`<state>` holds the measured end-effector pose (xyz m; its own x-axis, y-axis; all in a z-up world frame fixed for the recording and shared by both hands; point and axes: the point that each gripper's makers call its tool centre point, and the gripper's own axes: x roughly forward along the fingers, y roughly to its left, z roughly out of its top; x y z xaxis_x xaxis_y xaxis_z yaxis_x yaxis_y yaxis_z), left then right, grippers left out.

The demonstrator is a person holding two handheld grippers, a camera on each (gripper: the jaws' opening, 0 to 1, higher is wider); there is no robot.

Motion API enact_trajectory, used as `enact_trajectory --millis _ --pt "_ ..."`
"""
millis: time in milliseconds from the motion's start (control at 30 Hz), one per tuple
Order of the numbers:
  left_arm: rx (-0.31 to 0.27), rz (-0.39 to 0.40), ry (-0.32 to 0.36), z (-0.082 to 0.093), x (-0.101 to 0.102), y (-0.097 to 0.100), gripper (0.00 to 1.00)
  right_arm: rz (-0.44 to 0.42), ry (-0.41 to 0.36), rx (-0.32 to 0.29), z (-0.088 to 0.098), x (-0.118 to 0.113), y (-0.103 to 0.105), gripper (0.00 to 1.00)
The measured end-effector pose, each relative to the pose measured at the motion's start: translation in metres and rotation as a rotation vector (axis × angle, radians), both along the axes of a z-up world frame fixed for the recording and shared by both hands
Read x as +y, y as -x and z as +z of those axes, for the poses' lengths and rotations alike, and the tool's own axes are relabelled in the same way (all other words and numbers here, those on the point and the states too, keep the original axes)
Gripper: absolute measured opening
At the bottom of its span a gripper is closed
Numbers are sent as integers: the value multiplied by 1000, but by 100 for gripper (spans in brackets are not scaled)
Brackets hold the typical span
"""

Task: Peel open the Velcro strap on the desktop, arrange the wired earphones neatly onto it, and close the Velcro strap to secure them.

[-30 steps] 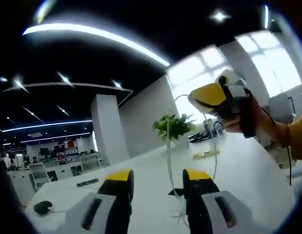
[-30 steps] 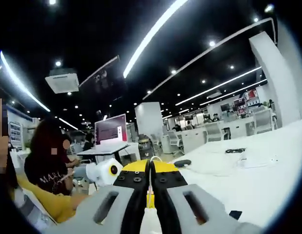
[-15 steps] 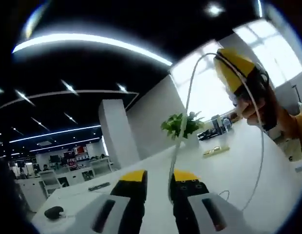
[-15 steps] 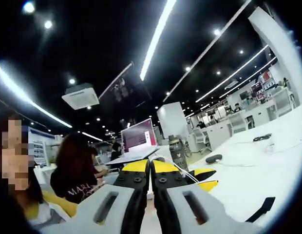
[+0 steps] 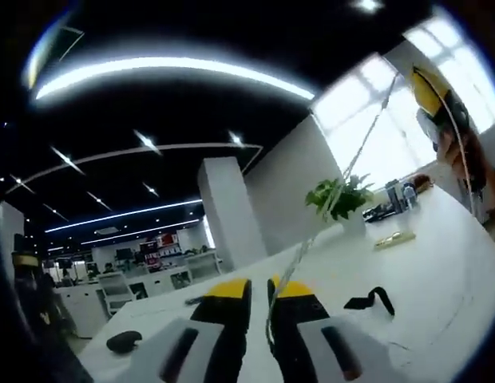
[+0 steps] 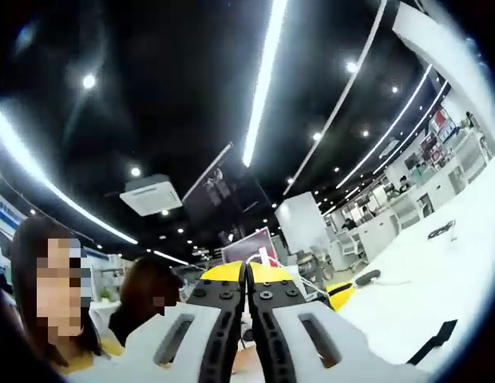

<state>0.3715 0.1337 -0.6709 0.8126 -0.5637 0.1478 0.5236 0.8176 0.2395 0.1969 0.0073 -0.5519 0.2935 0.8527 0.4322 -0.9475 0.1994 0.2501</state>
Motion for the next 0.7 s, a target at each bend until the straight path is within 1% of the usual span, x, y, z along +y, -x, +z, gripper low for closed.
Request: enact_trajectory --millis 33,133,167,267,333,433,467,533,600,633,700 --pt "-2 6 0 1 3 -1 9 -27 10 -14 0 -5 -2 3" --pt "-15 26 -7 4 11 -4 5 -60 -6 -5 2 -20 -6 3" --pt "-16 27 -5 6 13 -4 5 -93 3 -12 1 -25 -9 3" --pt "1 -2 19 8 12 -2 5 -251 88 -61 -8 -40 -26 3" --pt "2 -10 18 8 10 -1 5 -282 100 -48 -15 -44 -32 3" --pt "3 -25 -6 4 7 1 5 -314 95 -31 -20 -54 -39 3" --pt "4 -32 -14 3 5 2 5 -326 92 -27 -19 -60 -43 3" --pt "5 -40 -17 3 3 4 5 -338 60 -17 -13 -73 -46 3" --pt "-17 -48 -21 7 0 9 7 -340 30 -16 -3 -84 -46 3" --pt "-26 -48 -25 9 -2 11 6 -344 26 -20 0 -85 -45 3" --pt "-48 -37 -33 13 -2 13 6 -359 -11 -42 15 -95 -42 3"
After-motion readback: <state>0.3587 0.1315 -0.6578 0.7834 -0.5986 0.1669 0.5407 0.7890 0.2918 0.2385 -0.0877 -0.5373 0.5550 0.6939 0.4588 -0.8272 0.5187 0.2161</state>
